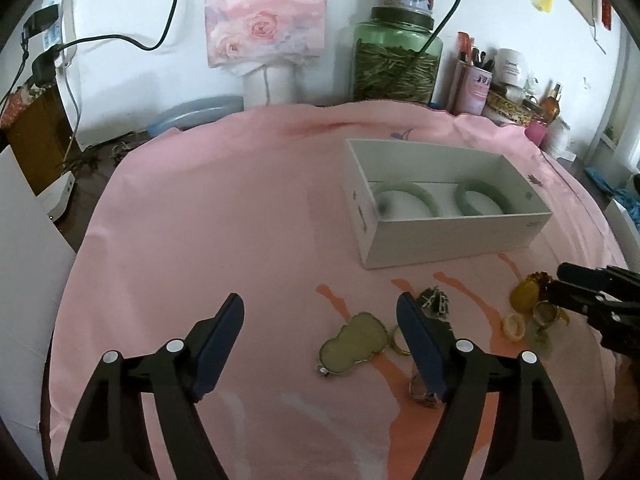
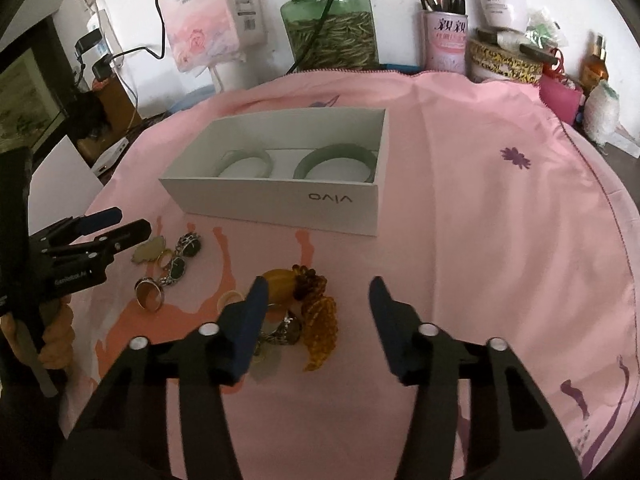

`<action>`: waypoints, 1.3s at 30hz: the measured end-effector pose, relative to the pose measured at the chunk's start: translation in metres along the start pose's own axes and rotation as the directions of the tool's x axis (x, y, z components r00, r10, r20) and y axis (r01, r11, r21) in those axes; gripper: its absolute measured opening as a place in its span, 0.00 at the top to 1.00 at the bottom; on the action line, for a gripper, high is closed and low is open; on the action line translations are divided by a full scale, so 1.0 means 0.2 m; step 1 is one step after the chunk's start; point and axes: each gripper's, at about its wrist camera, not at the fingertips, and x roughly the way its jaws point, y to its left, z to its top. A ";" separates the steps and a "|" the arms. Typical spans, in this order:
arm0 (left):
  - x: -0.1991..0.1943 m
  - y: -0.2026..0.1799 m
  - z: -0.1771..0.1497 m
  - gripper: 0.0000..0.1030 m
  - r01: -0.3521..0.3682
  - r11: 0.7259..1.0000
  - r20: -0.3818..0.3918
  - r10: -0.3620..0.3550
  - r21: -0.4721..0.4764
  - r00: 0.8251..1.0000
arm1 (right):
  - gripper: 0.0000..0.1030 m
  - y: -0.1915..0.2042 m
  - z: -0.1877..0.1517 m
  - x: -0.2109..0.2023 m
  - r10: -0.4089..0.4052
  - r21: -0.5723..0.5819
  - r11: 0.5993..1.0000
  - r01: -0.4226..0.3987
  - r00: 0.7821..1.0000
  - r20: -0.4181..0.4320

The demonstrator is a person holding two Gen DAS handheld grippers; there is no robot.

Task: Organize jewelry
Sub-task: 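Grasp the silver chain with left tool while right tool grasps the amber bead bracelet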

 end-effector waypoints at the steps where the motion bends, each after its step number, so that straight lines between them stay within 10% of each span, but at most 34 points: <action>1: 0.00 0.00 0.00 0.25 0.002 1.000 -0.001 -0.002 0.001 1.000 | 0.63 -0.02 0.00 0.01 0.002 0.010 1.000 -0.002 1.000 -0.006; 9: 0.00 0.01 0.00 0.25 0.013 1.000 -0.008 -0.013 -0.015 1.000 | 0.66 -0.17 0.02 0.01 -0.005 0.113 0.994 0.006 1.000 -0.009; 23: -0.02 0.03 0.01 0.25 0.052 0.998 -0.001 -0.052 -0.035 0.999 | 0.85 0.00 0.01 0.01 0.004 -0.070 0.997 -0.006 1.000 -0.027; 26: -0.02 0.01 0.00 0.25 0.060 0.998 -0.002 -0.060 -0.029 0.998 | 0.59 -0.01 0.02 -0.01 -0.036 -0.070 0.997 0.037 0.999 0.010; 30: -0.03 -0.07 0.00 0.25 0.081 0.997 0.009 -0.081 0.011 0.997 | 0.53 -0.01 0.01 0.04 -0.063 -0.079 0.995 0.063 0.998 0.009; 32: -0.04 -0.14 0.00 0.25 0.078 0.995 0.018 -0.079 0.059 0.997 | 0.82 0.00 0.01 0.07 -0.032 -0.071 0.997 0.031 0.999 -0.020; 39: 0.03 -0.36 -0.02 0.46 0.023 0.982 -0.005 -0.022 0.190 1.000 | 0.83 -0.01 0.03 0.00 -0.027 -0.038 0.999 0.028 0.999 0.023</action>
